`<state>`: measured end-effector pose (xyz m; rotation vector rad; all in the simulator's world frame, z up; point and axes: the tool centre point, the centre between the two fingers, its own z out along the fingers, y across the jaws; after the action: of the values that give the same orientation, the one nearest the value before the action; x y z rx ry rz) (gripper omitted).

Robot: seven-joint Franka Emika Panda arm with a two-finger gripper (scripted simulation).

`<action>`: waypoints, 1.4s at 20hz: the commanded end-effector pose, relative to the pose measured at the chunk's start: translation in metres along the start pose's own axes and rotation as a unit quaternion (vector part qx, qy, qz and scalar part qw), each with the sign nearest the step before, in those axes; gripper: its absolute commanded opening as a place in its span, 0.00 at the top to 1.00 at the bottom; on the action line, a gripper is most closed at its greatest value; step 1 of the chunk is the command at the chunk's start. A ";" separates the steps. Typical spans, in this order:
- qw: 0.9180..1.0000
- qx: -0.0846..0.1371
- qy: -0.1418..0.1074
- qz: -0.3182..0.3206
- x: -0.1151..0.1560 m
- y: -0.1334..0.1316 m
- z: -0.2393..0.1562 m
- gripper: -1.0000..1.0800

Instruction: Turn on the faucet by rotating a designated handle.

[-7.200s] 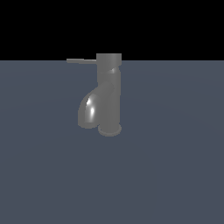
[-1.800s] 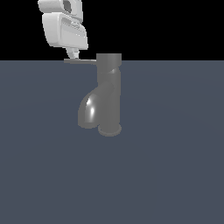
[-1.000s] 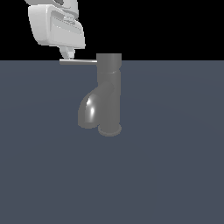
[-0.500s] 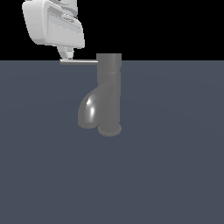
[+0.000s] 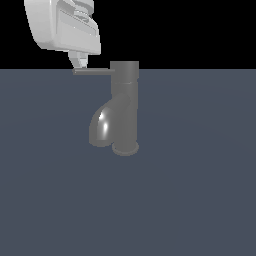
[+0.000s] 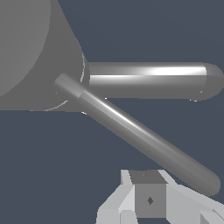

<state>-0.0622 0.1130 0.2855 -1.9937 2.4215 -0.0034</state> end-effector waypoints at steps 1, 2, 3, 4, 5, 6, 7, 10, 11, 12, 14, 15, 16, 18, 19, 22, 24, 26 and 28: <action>1.000 -0.001 0.001 0.004 0.011 0.006 0.000 1.00; 1.000 -0.002 0.001 0.004 0.014 0.009 0.000 1.00; 1.000 -0.002 0.001 0.004 0.016 0.011 0.000 1.00; 1.000 -0.002 0.001 0.003 0.019 0.014 0.000 1.00; 1.000 -0.002 0.001 0.003 0.021 0.017 0.000 1.00; 1.000 -0.002 0.001 0.003 0.024 0.019 0.000 1.00; 1.000 -0.002 0.001 0.003 0.026 0.022 0.000 1.00; 1.000 -0.002 0.001 0.003 0.034 0.030 0.000 1.00; 1.000 -0.002 0.001 0.003 0.037 0.032 0.000 1.00; 1.000 -0.002 0.001 0.003 0.039 0.035 0.000 1.00; 1.000 -0.002 0.001 0.002 0.044 0.040 0.000 1.00; 1.000 -0.002 0.001 0.002 0.044 0.040 0.000 1.00; 1.000 -0.001 0.001 0.000 0.039 0.037 0.000 1.00; 1.000 -0.001 0.001 0.000 0.051 0.037 0.000 1.00; 1.000 -0.001 0.001 0.000 0.056 0.037 0.000 1.00; 1.000 -0.001 0.001 0.001 0.073 0.036 0.000 1.00; 1.000 -0.002 0.001 0.001 0.085 0.036 0.000 1.00; 1.000 -0.002 0.001 0.001 0.097 0.035 0.000 1.00; 1.000 -0.002 0.001 0.001 0.108 0.035 0.000 1.00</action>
<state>-0.1160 0.0333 0.2855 -2.0207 2.4040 -0.0019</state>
